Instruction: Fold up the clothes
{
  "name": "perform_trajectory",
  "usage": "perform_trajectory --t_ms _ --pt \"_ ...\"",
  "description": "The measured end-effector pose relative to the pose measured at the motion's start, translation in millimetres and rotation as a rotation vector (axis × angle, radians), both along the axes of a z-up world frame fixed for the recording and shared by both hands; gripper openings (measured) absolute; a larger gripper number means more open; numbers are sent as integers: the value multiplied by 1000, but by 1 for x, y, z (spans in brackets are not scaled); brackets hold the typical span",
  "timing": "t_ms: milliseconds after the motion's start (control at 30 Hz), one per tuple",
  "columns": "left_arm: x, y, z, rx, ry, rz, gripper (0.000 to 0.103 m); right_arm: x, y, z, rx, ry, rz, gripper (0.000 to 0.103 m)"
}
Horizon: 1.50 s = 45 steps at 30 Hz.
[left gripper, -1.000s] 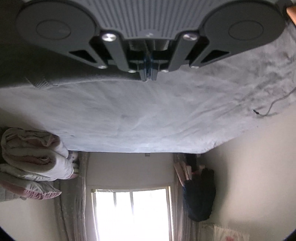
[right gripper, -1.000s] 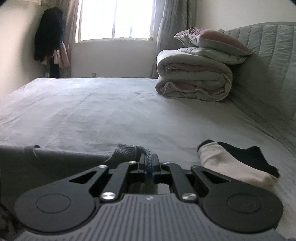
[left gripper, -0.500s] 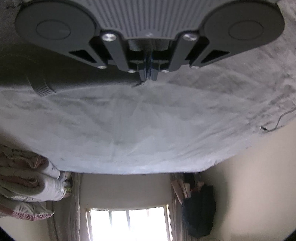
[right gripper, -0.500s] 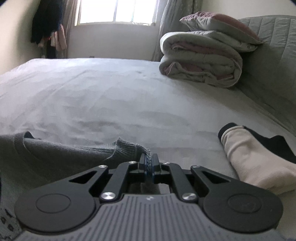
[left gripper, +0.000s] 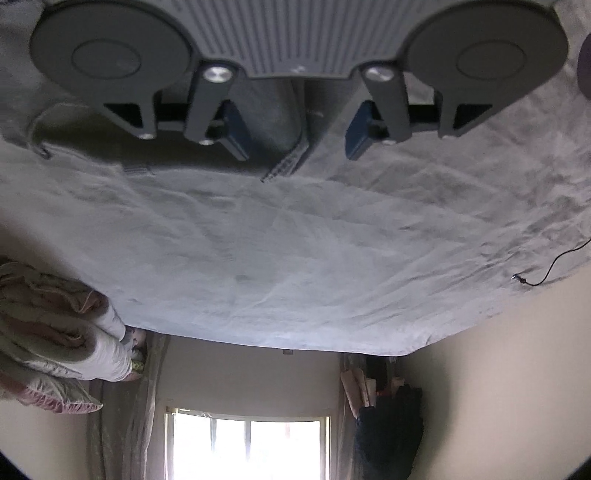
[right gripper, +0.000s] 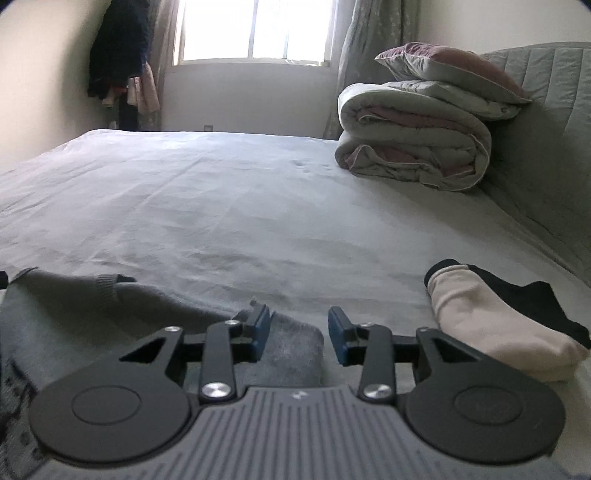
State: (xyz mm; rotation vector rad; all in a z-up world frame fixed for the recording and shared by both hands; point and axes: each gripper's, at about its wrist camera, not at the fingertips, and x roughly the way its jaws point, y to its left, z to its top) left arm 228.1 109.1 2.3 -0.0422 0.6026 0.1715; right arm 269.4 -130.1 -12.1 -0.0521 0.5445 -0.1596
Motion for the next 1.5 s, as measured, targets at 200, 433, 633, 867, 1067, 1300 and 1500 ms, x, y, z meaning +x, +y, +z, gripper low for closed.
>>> perform_trajectory --t_ms 200,433,633,867,1067,1300,1500 --pt "-31 -9 9 -9 24 -25 60 -27 4 10 28 12 12 40" --pt "-67 -18 16 -43 46 -54 60 -62 12 14 63 22 9 40" --pt "-99 -23 19 -76 77 -79 60 -94 14 12 95 32 1 40" --pt "-132 -24 21 -106 131 -127 62 -129 13 11 152 43 -6 40" --pt "-161 -21 7 -228 209 -200 65 -165 10 5 247 69 26 40" --pt "-187 -18 -27 -380 278 -288 66 -191 16 -16 331 121 103 40" --pt "-179 -31 -41 -417 370 -367 63 -194 30 -21 417 287 364 47"
